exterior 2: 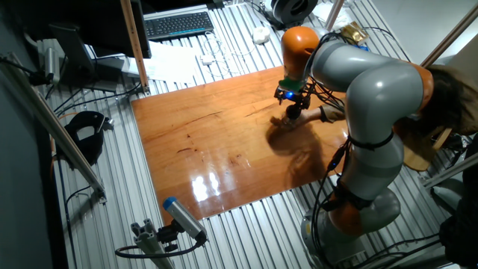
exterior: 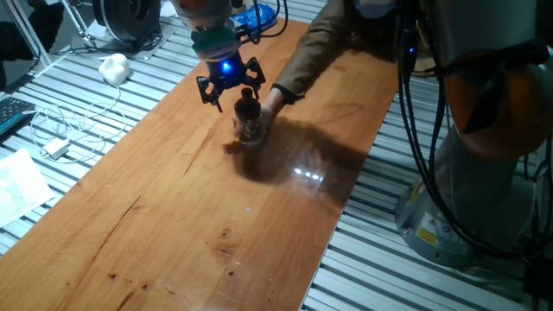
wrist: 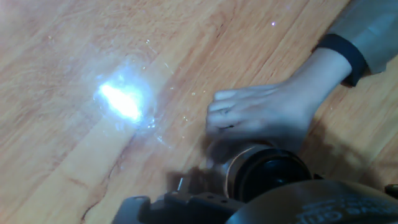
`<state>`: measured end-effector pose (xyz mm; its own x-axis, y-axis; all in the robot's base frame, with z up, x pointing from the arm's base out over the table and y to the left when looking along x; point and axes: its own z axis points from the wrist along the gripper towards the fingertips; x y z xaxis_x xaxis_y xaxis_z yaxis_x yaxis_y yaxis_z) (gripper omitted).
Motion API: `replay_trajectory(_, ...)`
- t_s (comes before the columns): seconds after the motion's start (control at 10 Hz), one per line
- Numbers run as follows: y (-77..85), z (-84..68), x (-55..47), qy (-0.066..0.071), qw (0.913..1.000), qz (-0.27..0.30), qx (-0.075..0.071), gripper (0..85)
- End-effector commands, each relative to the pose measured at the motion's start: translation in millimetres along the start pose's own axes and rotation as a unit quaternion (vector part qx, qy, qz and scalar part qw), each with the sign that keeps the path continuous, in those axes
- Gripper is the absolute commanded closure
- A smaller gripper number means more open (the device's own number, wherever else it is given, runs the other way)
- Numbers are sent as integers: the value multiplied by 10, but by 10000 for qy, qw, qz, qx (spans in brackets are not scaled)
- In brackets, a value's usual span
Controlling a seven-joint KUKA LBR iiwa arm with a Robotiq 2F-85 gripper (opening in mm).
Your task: Unscrew the lid from the jar
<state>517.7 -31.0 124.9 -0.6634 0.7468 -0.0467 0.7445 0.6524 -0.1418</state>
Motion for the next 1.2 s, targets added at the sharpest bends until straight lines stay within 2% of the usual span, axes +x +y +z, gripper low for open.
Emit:
replay_trajectory(0.0, 37, -20, 1, 77, 9978, 663, -18, 0)
replay_trajectory(0.1, 50, -42, -13, 116, 9919, 1264, 16, 0)
replay_trajectory(0.2, 26, -76, -36, 211, 9867, 1613, 15, 0)
replay_trajectory(0.3, -14, -125, -60, 337, 9848, 1705, -70, 0)
replay_trajectory(0.4, -21, -137, -62, 346, 9850, 1689, -85, 0)
replay_trajectory(0.5, -20, -132, -59, 324, 9853, 1675, -135, 170)
replay_trajectory(0.7, -28, -131, -59, 363, 9857, 1624, -261, 170)
replay_trajectory(1.1, -34, -111, -49, 372, 9865, 1562, -333, 170)
